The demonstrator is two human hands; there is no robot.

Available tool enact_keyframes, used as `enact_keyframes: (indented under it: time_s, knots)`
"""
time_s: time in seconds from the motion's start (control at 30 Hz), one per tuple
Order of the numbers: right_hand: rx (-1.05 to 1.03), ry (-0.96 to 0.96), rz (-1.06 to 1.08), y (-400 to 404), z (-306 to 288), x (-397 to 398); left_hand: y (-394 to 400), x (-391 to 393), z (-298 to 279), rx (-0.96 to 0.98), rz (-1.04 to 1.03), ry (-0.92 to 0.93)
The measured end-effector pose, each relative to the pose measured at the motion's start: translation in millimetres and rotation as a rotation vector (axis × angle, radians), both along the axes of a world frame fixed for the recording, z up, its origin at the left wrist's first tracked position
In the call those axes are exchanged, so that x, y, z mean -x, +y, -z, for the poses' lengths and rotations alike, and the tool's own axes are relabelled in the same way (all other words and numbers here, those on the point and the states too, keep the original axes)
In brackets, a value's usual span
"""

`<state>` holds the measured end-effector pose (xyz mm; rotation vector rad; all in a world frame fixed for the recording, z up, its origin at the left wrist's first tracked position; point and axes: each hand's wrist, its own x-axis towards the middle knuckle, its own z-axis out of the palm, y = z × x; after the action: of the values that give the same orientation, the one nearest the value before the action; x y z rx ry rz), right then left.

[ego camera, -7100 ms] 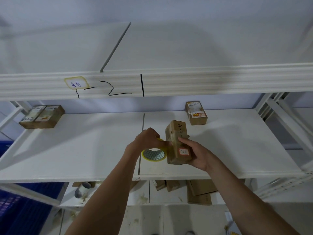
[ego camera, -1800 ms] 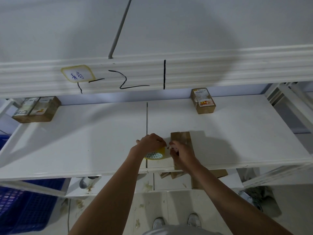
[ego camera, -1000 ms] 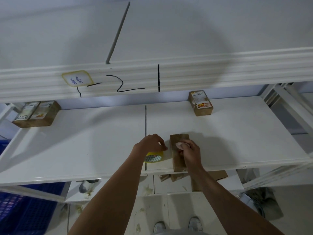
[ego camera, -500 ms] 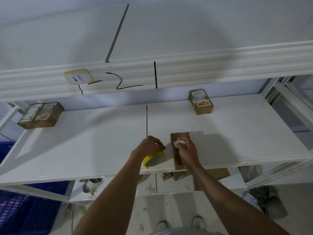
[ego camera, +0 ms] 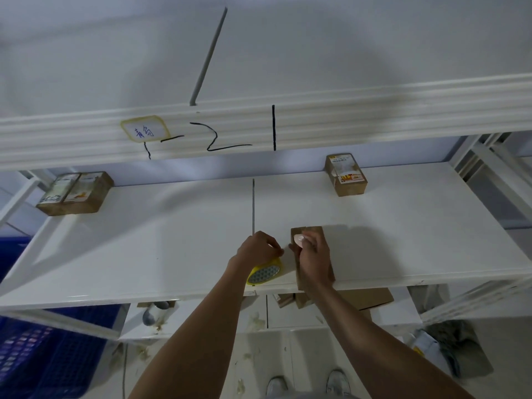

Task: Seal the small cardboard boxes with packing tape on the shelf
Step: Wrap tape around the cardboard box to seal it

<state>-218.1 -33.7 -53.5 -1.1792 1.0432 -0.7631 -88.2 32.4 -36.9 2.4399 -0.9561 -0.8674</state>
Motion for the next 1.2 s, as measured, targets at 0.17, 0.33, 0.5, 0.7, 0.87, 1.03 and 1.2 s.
enact_keyframes:
  time_s: [0.17,0.33,0.5,0.7,0.87,1.03,1.2]
  knots:
    - [0.165,0.032,-0.096,4,4,7,4,-5,-1,0.015,-0.049,0.095]
    - [0.137,-0.045,-0.088,8,10,4,7,-5,0,0.038,-0.065,0.118]
    - [0.277,0.023,-0.068,16,14,0,6,-2,-4,0.016,-0.049,0.067]
    - [0.369,0.11,-0.092,12,18,2,14,-10,-8,0.0,-0.062,0.127]
    - [0.357,0.16,-0.108,10,17,1,21,-9,-5,0.091,-0.153,0.248]
    - [0.237,0.129,-0.075,10,15,0,27,-7,-1,0.115,-0.215,0.266]
    - [0.152,0.104,-0.042,9,13,0,31,0,0,0.168,-0.269,0.301]
